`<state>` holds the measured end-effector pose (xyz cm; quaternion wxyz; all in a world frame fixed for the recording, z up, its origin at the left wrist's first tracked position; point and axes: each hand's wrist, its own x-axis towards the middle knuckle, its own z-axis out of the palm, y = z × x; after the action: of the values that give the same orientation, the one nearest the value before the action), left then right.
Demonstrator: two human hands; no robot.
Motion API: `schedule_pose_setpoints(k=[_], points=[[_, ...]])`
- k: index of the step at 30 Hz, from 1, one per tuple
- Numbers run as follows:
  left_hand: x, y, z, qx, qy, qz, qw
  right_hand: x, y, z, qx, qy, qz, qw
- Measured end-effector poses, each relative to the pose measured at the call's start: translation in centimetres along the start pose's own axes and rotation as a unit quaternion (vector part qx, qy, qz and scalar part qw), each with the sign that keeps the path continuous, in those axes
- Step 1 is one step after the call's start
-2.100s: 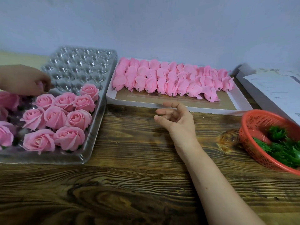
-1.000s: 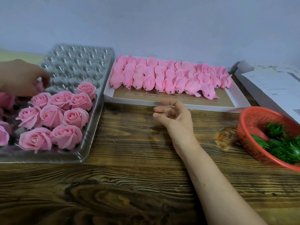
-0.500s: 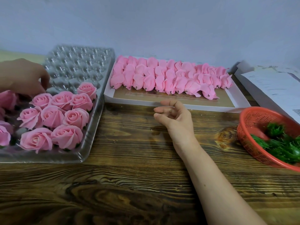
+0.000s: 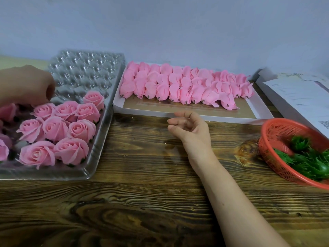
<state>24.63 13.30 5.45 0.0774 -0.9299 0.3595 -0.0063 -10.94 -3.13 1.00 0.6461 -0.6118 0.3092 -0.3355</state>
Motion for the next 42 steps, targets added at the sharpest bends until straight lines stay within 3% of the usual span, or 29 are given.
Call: schedule_pose_setpoints(k=[8, 23, 33, 38, 42], points=[[0.2, -1.4, 0.4, -0.075, -0.012, 0.01, 0.997, 0.0, 0.2, 0.1, -0.006, 0.003, -0.002, 1.0], [-0.1, -1.5, 0.3, -0.068, 0.03, 0.052, 0.996, 0.0, 0.1, -0.1, -0.016, 0.01, 0.007, 1.0], [0.5, -2.8, 1.6, -0.073, 0.013, 0.014, 0.997, -0.1, -0.1, -0.3, -0.015, 0.016, 0.01, 1.0], [-2.7, -1.0, -0.2, -0.128, 0.07, 0.041, 0.988, -0.1, -0.3, -0.5, -0.015, 0.025, 0.015, 0.999], [-4.5, 0.6, -2.2, -0.144, 0.164, 0.084, 0.972, 0.1, -0.4, -0.8, -0.014, 0.036, 0.018, 0.999]])
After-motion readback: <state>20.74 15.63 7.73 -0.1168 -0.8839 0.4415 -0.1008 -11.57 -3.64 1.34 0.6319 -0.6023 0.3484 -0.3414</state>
